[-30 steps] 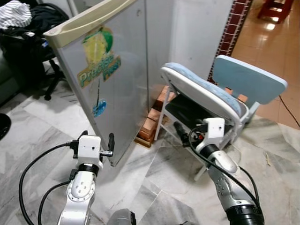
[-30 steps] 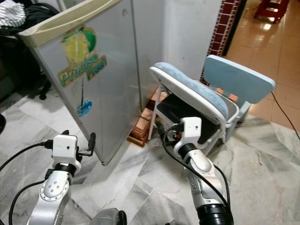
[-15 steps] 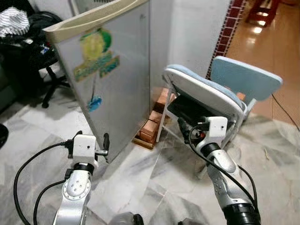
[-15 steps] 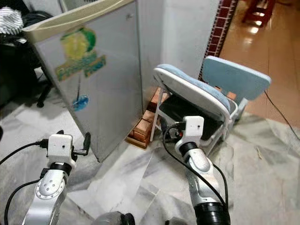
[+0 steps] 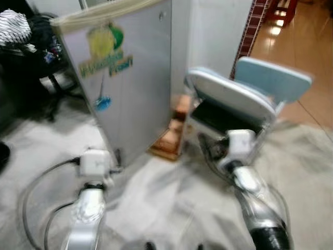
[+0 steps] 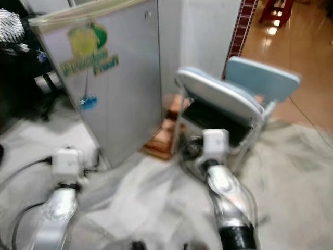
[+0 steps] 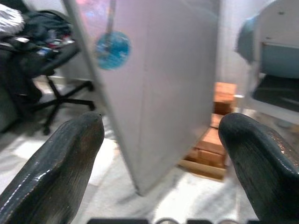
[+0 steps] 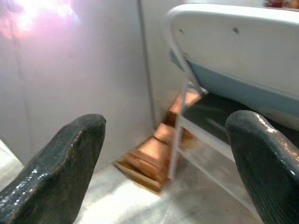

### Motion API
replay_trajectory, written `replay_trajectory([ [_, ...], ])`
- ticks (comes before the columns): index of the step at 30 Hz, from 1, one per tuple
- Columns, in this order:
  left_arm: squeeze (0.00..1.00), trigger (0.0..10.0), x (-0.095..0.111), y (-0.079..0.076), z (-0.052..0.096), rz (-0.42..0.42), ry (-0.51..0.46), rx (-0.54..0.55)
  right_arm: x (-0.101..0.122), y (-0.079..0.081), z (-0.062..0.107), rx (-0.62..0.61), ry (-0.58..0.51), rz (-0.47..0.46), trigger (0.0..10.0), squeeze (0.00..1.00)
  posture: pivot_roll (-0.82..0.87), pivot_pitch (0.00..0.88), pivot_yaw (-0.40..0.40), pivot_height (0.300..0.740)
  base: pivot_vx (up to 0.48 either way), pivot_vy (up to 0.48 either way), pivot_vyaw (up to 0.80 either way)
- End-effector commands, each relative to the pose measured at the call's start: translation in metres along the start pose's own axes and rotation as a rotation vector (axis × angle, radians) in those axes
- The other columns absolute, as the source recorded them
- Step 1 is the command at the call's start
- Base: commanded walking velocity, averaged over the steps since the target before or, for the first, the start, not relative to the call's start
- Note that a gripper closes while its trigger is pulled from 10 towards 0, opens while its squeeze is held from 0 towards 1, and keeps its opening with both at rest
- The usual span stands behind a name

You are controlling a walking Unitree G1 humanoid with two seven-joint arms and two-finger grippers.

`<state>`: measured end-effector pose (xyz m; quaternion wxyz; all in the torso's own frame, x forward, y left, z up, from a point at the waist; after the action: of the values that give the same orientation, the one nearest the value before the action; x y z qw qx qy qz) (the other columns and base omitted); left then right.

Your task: Restocking fridge

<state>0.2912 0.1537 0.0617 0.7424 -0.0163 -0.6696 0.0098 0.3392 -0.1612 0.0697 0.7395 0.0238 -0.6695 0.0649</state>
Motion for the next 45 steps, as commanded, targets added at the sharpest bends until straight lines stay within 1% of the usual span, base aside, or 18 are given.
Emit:
replay_trajectory([
  [1,0.0,10.0,0.006,0.009,-0.0013,-0.016,-0.019,0.012,0.0046,0.0098,-0.0011,0.016,-0.023,-0.015,10.0,0.0,-0.05,0.08,0.05,0.74,0.0,0.48,0.0],
  [5,0.0,10.0,0.008,0.0093,-0.0021,-0.008,-0.024,0.017,0.0032,0.0129,-0.0017,0.031,-0.015,-0.012,10.0,0.0,-0.05,0.083,0.049,0.74,0.0,0.48,-0.16],
  [14,0.0,10.0,0.0093,0.0105,-0.0018,0.002,-0.033,0.019,0.0034,0.01,-0.0029,0.026,-0.016,-0.006,10.0,0.0,-0.04,0.089,0.045,0.74,0.0,0.48,-0.8],
  [25,0.0,10.0,0.011,0.0102,-0.0034,0.011,-0.037,0.018,0.0031,0.0121,-0.0034,0.029,-0.018,-0.001,10.0,0.0,-0.05,0.088,0.046,0.74,0.0,0.48,-0.8],
  [45,0.0,10.0,0.0157,0.0092,-0.0044,-0.001,-0.06,-0.003,0.0034,0.0104,-0.0024,0.02,-0.027,-0.004,10.0,0.0,-0.05,0.087,0.05,0.74,0.0,0.475,-0.8],
])
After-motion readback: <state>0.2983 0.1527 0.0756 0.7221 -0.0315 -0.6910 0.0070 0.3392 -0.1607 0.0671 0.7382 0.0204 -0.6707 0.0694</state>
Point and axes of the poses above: a point about 5 cm out from each wrist's last joint towards the gripper, its own z axis pointing back from the gripper into the wrist, its own x axis along the axis of the wrist's last joint, y = z × x, the point moved 5 cm from there along -z, pointing out of the wrist towards the gripper, and after that the axes turned 8 degrees about z, right-handed, at the moved point
